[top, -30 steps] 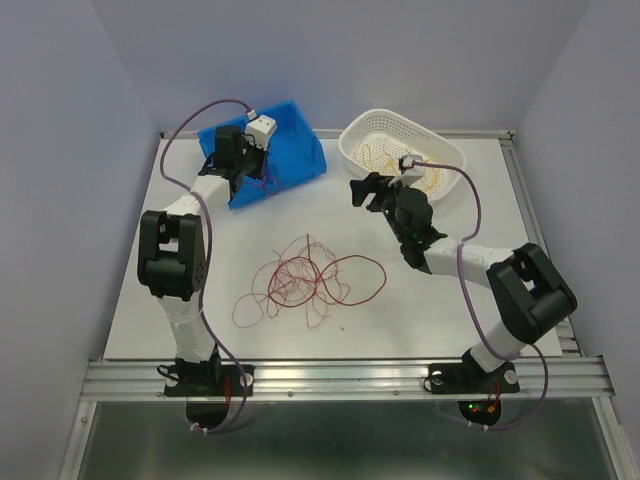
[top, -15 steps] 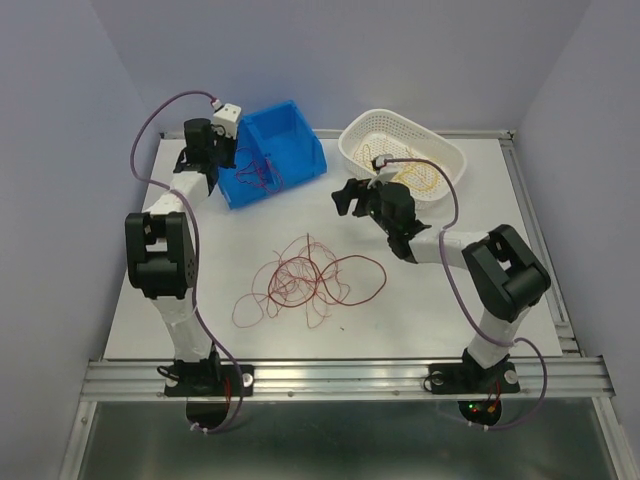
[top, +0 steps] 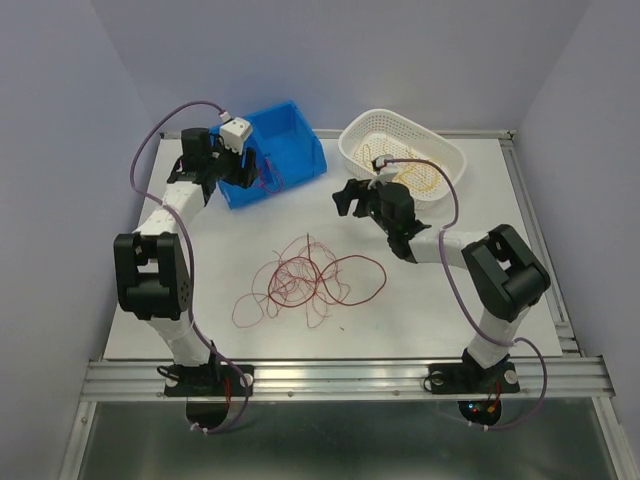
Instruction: Untangle the cables
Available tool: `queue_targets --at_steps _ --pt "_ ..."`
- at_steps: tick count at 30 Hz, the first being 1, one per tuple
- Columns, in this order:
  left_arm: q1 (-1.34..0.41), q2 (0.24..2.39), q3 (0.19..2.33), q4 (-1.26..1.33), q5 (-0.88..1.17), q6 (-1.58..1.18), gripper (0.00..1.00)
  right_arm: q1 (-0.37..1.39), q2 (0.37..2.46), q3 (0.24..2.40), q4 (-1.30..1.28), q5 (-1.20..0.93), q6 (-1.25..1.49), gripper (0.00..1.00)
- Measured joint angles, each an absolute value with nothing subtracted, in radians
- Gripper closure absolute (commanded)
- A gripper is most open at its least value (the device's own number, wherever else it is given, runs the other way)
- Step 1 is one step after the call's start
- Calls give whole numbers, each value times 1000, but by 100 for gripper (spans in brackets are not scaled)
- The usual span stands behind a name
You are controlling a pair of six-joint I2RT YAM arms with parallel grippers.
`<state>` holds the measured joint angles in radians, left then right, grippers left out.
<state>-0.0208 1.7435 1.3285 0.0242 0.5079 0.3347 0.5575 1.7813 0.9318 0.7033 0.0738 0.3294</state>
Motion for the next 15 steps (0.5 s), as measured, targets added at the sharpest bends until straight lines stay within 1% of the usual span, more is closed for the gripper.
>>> queue_targets --at_steps 3,8,15 --pt "-52 1706 1282 6 524 344 29 558 1772 927 703 75 334 13" --pt "-107 1710 1266 -11 534 347 28 558 1732 901 704 80 337 12" --pt "-156 1721 1253 30 523 346 27 558 1700 875 703 83 338 12"
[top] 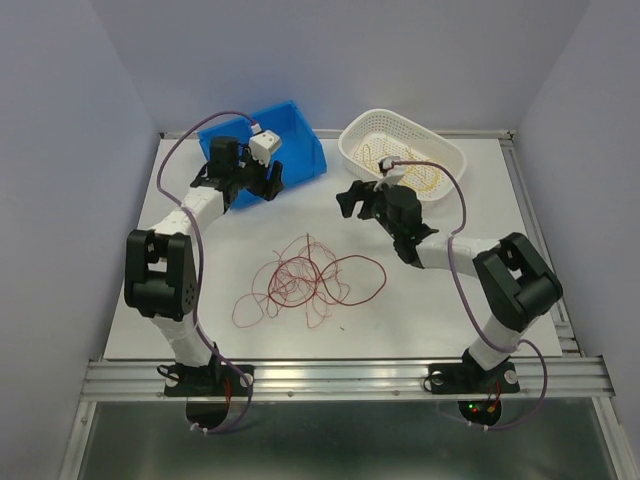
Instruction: Untangle the cables
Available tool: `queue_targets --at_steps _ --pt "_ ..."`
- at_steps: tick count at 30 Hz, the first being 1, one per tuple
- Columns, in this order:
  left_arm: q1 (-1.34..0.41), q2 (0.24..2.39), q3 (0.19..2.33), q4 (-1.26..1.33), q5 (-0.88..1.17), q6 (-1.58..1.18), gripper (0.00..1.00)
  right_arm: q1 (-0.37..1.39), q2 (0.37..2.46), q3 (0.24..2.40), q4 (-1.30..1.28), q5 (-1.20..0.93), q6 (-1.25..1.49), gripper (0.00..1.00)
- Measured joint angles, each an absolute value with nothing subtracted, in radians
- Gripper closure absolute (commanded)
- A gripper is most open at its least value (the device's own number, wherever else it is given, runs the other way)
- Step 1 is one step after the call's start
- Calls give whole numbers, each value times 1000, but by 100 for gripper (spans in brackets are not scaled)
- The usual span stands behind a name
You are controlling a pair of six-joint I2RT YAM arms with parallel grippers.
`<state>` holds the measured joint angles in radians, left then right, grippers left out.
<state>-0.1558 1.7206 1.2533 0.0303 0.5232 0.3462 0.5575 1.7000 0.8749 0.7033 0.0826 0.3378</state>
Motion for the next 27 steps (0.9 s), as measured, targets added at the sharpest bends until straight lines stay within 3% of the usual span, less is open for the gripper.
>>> queue_targets --at_steps 11,14,15,20,27 --pt "-210 1880 1292 55 431 342 39 558 1642 824 704 82 334 12" --pt "-216 1909 1314 56 406 341 53 558 1626 815 702 81 329 12" --pt "-217 1916 1322 57 395 342 66 558 1620 814 702 81 328 12" --pt "-219 1924 1335 65 352 344 100 558 1587 803 703 78 325 12" --pt "-172 1922 1336 73 340 347 100 558 1583 801 704 77 325 12"
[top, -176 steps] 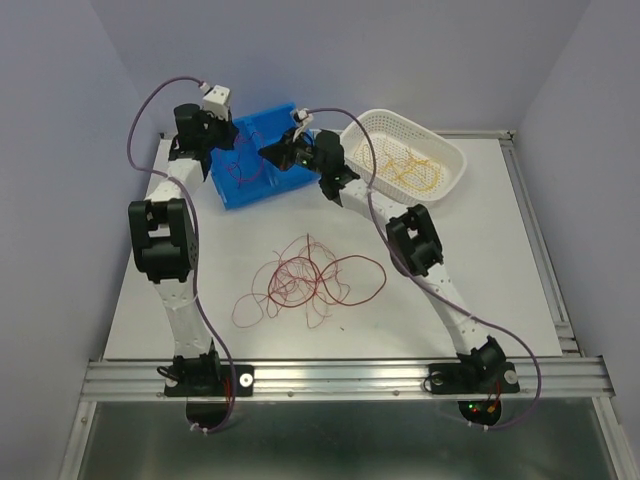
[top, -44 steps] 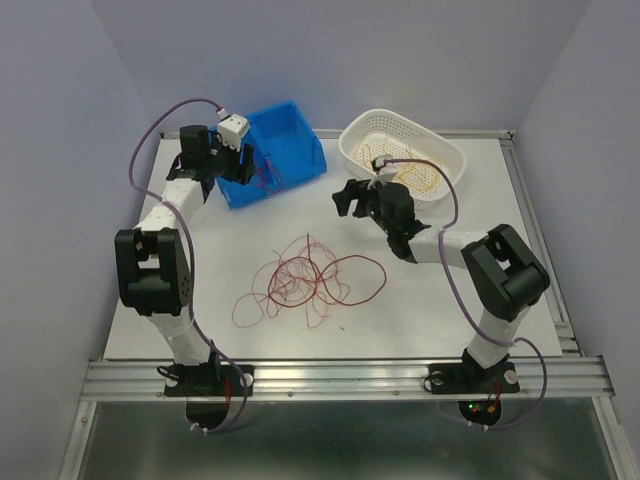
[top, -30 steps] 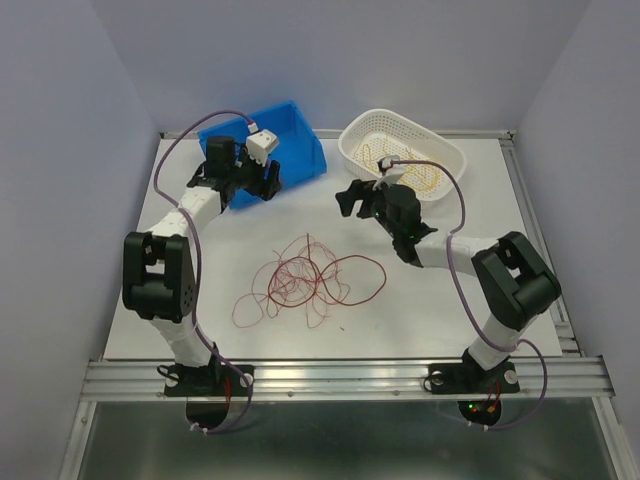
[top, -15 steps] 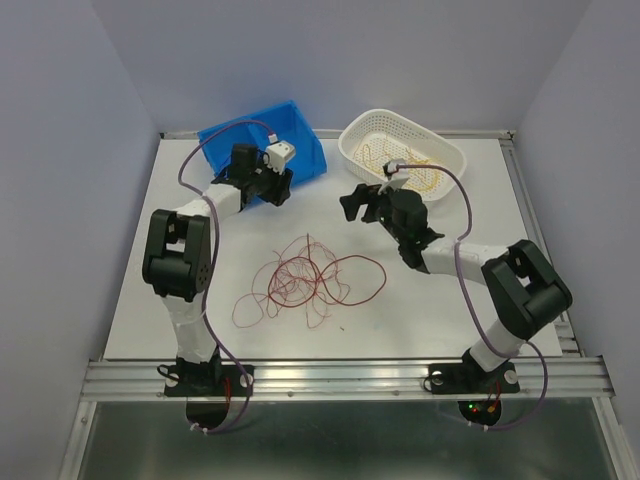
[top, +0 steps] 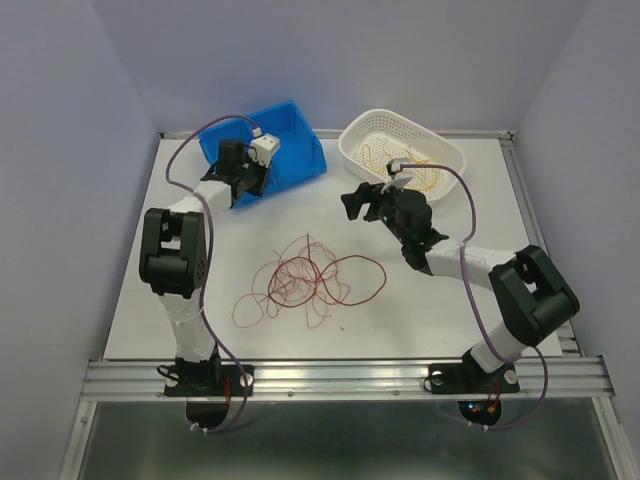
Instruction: Untangle the cables
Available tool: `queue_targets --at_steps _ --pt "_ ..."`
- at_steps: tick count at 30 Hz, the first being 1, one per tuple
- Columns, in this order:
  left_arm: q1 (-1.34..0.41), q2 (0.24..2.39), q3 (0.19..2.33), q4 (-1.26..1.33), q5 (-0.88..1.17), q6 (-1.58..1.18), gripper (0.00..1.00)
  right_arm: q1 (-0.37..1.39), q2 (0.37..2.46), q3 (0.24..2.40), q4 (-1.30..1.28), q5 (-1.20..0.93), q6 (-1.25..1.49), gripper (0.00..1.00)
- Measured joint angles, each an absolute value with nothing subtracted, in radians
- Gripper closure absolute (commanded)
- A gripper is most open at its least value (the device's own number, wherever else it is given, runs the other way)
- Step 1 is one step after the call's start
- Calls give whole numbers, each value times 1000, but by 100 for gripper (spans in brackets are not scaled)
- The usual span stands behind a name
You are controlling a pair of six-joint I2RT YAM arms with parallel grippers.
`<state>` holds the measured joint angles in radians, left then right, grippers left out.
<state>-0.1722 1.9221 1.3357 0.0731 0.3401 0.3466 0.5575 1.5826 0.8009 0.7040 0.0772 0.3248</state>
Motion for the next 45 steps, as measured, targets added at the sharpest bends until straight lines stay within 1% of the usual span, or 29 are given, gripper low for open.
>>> queue_targets --at_steps 4,5,6,7,9,11,13,19,25,30,33,38,39,40,42,45 --pt "-83 1922 1365 62 337 340 99 558 1584 801 704 63 325 12" --pt "-63 1925 1385 58 332 338 95 558 1587 801 706 54 325 12" --pt "-49 1929 1404 57 330 339 90 558 1591 801 707 50 325 12" --pt "-36 1937 1432 61 323 337 75 558 1594 801 708 43 326 12" --pt "-29 1948 1467 64 315 339 53 558 1613 801 707 30 328 12" --pt "-33 1952 1480 68 313 338 48 558 1621 801 702 25 329 12" --pt "-41 1952 1480 65 313 337 44 558 1623 801 703 20 329 12" --pt "-56 1956 1485 58 310 340 44 558 1623 801 704 17 329 12" --pt "-73 2016 1539 49 276 352 44 558 1623 801 704 15 330 12" --pt "-93 2057 1546 41 227 373 48 558 1623 801 704 14 333 12" --pt "-101 2082 1549 41 205 385 53 558 1623 801 704 14 333 9" --pt "-102 2131 1558 36 183 396 54 558 1637 806 686 -29 332 10" --pt "-102 2135 1558 33 183 397 53 558 1649 811 670 -46 332 13" --pt "-101 2135 1557 31 181 397 48 558 1660 817 651 -65 331 13" --pt "-100 2132 1551 39 181 400 42 558 1676 819 614 -96 329 15" --pt "-98 2108 1512 57 181 403 40 574 1680 825 520 -137 307 16"
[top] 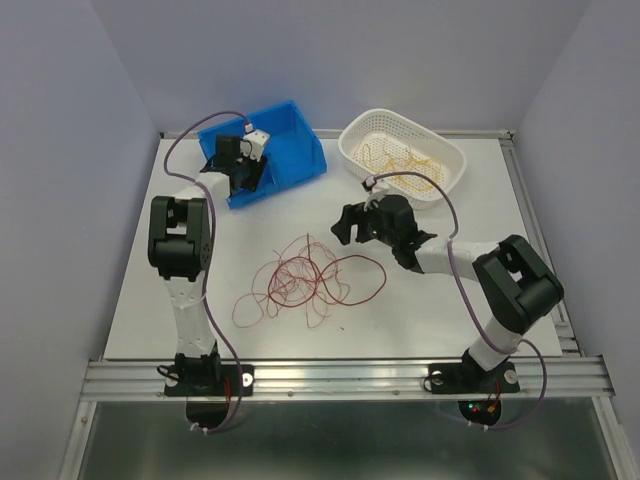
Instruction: Untangle the cables
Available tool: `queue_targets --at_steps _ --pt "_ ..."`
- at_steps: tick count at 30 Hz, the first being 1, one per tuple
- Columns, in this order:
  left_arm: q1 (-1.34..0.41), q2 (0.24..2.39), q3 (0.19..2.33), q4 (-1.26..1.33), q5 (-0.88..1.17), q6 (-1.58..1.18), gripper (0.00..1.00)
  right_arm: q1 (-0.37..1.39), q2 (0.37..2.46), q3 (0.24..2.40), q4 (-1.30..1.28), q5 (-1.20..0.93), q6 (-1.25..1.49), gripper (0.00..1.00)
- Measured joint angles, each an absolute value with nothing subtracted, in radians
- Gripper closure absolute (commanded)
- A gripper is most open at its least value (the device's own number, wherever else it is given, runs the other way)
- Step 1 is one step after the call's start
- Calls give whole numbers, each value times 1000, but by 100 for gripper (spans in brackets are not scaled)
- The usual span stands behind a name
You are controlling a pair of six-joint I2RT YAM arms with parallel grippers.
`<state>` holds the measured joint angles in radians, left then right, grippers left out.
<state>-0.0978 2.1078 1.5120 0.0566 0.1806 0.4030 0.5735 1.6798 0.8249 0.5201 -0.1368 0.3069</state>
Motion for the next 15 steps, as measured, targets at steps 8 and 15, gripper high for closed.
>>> queue_targets --at_steps 8,15 --pt "-96 1923 1469 47 212 404 38 680 1749 923 341 -195 225 30" --pt "-96 1720 1423 57 236 411 38 679 1884 1024 262 -200 191 52"
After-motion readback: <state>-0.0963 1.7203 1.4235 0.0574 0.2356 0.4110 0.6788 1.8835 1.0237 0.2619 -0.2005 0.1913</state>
